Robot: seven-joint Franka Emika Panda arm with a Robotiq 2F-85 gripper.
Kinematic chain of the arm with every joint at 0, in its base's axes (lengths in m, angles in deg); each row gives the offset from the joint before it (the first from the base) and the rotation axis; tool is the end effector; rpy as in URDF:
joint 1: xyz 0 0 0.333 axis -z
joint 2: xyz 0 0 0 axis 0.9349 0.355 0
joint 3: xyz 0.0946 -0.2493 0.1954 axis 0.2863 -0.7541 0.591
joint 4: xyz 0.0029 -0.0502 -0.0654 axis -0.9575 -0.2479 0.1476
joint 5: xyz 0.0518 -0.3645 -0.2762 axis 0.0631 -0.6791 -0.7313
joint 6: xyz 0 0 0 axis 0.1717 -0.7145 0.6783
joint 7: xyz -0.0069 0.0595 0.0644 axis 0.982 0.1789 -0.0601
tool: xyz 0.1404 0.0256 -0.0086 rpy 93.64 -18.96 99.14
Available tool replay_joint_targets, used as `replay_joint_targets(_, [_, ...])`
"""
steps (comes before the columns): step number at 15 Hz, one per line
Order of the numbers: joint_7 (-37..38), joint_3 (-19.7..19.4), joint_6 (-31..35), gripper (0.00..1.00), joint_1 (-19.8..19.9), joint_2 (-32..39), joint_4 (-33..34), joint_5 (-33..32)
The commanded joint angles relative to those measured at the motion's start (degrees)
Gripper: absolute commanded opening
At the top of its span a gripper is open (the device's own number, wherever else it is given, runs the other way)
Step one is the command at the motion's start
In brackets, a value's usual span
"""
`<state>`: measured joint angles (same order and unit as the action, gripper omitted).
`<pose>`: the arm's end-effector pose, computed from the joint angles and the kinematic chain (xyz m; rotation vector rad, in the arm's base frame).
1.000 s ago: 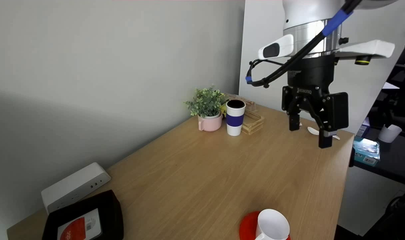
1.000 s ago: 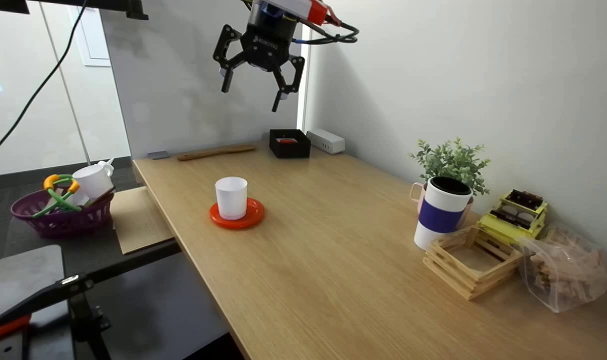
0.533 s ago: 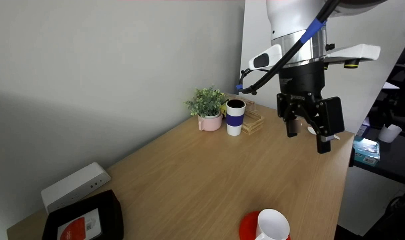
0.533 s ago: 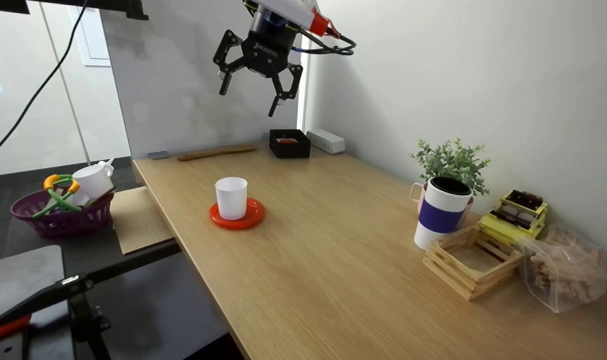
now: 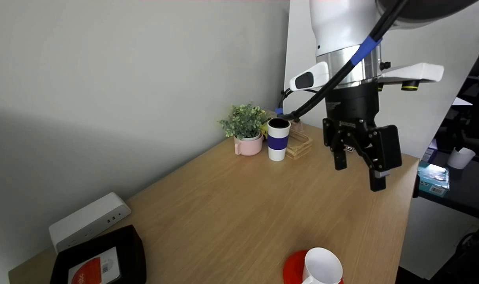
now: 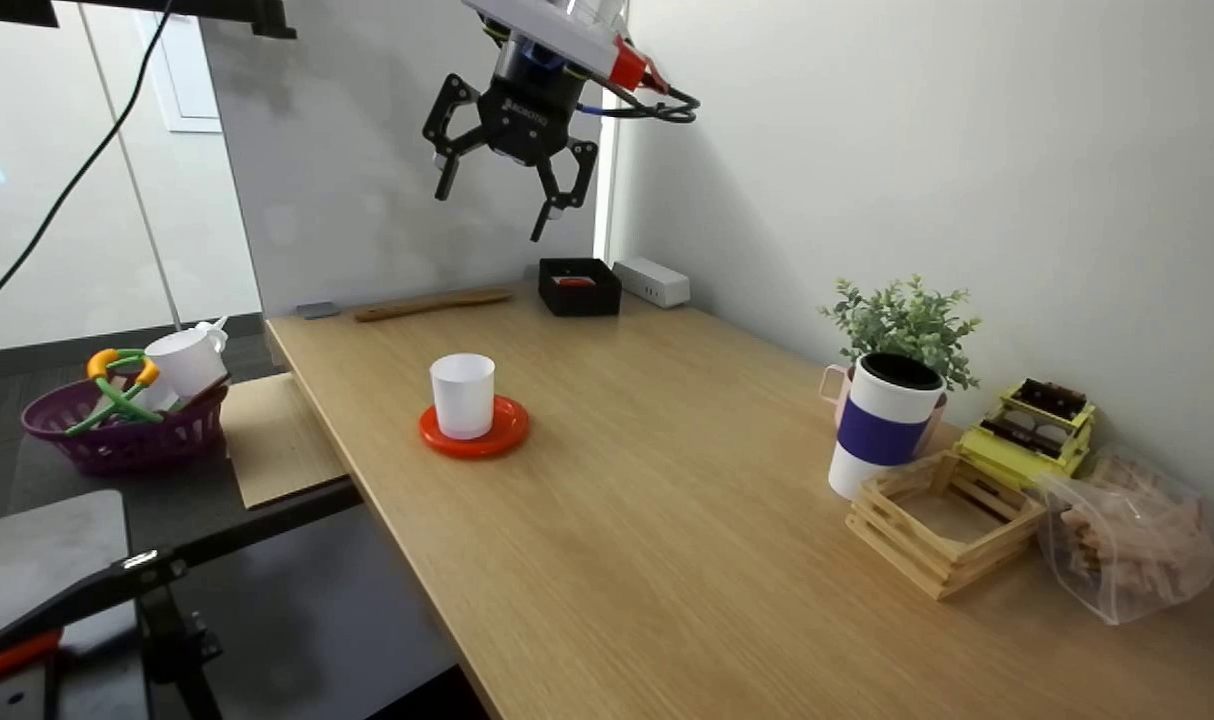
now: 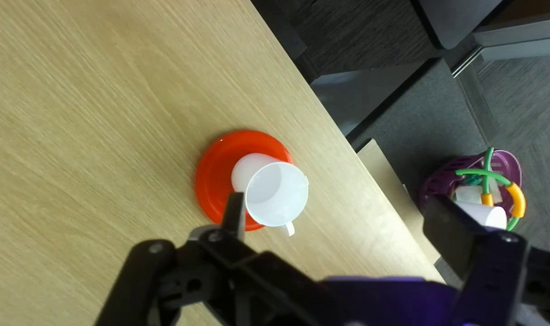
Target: Put the white mug on the table
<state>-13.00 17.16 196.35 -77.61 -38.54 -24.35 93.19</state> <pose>0.6061 0.1806 0.2866 -2.5854 -1.2614 0.3501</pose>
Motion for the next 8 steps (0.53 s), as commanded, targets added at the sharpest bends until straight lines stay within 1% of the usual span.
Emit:
replay_joint_targets(1, [1.3, 2.2, 3.7, 1.00, 0.8, 3.4, 0.9, 0.9])
replay_joint_targets(8, [7.5, 4.6, 10.7, 1.00, 0.7, 10.5, 3.0, 0.7])
